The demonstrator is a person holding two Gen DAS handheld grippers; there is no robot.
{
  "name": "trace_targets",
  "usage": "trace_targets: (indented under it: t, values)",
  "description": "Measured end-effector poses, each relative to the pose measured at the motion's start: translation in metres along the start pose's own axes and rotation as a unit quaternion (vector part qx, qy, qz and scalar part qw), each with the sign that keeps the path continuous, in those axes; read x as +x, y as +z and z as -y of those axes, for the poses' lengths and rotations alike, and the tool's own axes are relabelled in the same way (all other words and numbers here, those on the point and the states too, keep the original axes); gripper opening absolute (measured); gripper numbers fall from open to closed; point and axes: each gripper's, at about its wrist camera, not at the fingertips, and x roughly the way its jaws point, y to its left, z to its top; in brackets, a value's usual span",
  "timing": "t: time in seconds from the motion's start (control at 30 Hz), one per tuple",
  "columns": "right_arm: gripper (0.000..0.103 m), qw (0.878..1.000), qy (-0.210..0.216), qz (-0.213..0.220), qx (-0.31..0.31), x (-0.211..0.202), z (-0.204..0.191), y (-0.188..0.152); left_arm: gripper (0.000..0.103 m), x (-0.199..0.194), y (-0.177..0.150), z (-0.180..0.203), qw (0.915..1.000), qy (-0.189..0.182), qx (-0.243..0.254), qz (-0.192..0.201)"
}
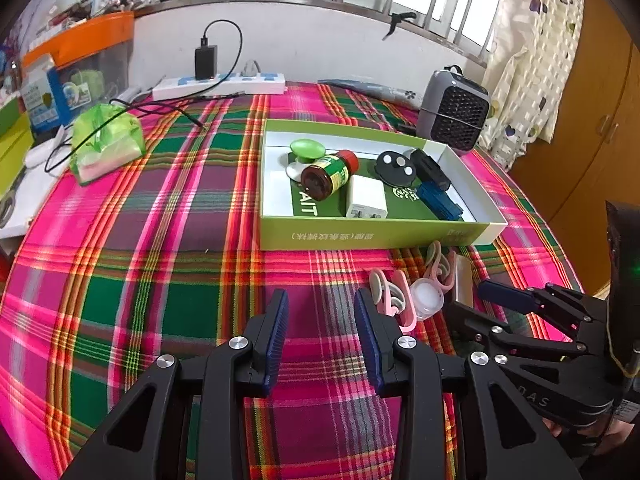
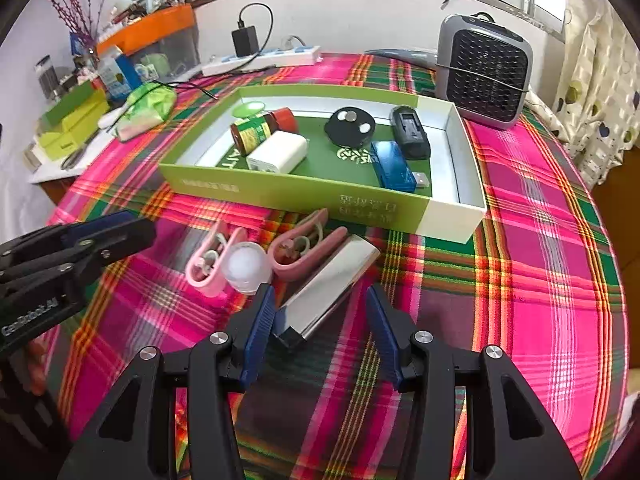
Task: Organize rigid objects
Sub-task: 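Close the right tool on the silver stapler while the left tool approaches the pink clips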
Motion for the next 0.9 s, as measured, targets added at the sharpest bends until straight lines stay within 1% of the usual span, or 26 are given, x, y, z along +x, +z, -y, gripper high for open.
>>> trace_targets:
  t: [0.07,0.2,0.4,0.63,0.77,0.9]
  values:
    - [0.049,1.000,-0.001,-0.002,0.003,0.002,0.000,0.000,0.033,0.000,0.000,0.001,1.0000,-0.003,0.002,-0.001]
    - [0.049,1.000,-0.026,-0.004,0.005,0.003,0.003,0.000,0.033,0.000,0.000,0.003,1.0000,-0.008,0.004,-0.002]
    - [0.049,0.999,-0.039,-0.003,0.017,0.000,0.017,-0.004,0.033,0.003,-0.002,0.009,0.9997,-0.018,0.015,-0.009]
    - [0.049,0.999,-0.042,-0.001,0.010,-0.001,0.023,-0.004,0.033,0.005,-0.006,0.016,0.9991,-0.031,0.021,-0.018]
    - [0.049,0.999,-0.040,0.002,-0.005,0.004,0.021,0.001,0.038,0.006,-0.007,0.022,0.9988,-0.035,0.028,-0.022]
    - [0.049,0.999,-0.039,0.003,-0.006,0.008,0.022,0.007,0.038,0.006,-0.008,0.028,0.9984,-0.037,0.035,-0.025]
